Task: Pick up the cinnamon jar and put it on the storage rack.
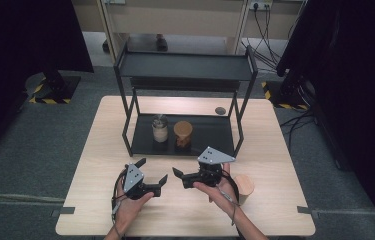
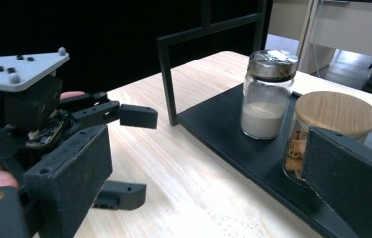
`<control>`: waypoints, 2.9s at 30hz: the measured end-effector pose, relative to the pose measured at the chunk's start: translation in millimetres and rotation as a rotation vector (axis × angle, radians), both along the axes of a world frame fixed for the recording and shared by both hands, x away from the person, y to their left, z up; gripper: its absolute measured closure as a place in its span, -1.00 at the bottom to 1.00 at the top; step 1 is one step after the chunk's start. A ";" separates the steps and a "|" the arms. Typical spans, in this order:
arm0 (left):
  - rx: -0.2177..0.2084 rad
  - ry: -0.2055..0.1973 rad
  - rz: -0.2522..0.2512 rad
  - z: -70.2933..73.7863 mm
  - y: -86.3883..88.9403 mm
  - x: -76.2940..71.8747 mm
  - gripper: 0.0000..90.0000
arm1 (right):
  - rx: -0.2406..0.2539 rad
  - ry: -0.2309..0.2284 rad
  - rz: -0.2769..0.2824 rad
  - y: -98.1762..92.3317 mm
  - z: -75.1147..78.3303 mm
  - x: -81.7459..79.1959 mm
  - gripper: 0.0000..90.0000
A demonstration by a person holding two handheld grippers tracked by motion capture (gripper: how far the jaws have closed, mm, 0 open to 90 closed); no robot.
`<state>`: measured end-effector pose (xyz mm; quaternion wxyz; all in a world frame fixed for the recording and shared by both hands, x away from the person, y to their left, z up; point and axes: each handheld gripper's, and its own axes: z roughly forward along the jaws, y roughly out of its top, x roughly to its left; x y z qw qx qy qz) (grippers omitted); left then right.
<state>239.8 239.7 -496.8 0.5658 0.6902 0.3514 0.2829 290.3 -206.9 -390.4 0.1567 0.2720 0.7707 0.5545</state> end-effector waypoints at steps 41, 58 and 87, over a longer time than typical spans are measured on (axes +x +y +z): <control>-0.005 0.003 0.006 -0.2 -0.1 -0.5 -0.98 | 0.076 0.016 -0.039 -54.2 -19.1 -42.9 -0.86; -0.002 0.004 0.008 -0.4 -0.3 -0.5 -0.98 | 0.095 0.011 -0.130 -90.1 -24.3 -59.9 -0.86; -0.004 0.004 0.015 -0.2 0.2 -0.9 -0.98 | 0.115 -0.003 -0.237 -130.7 -32.9 -89.3 -0.87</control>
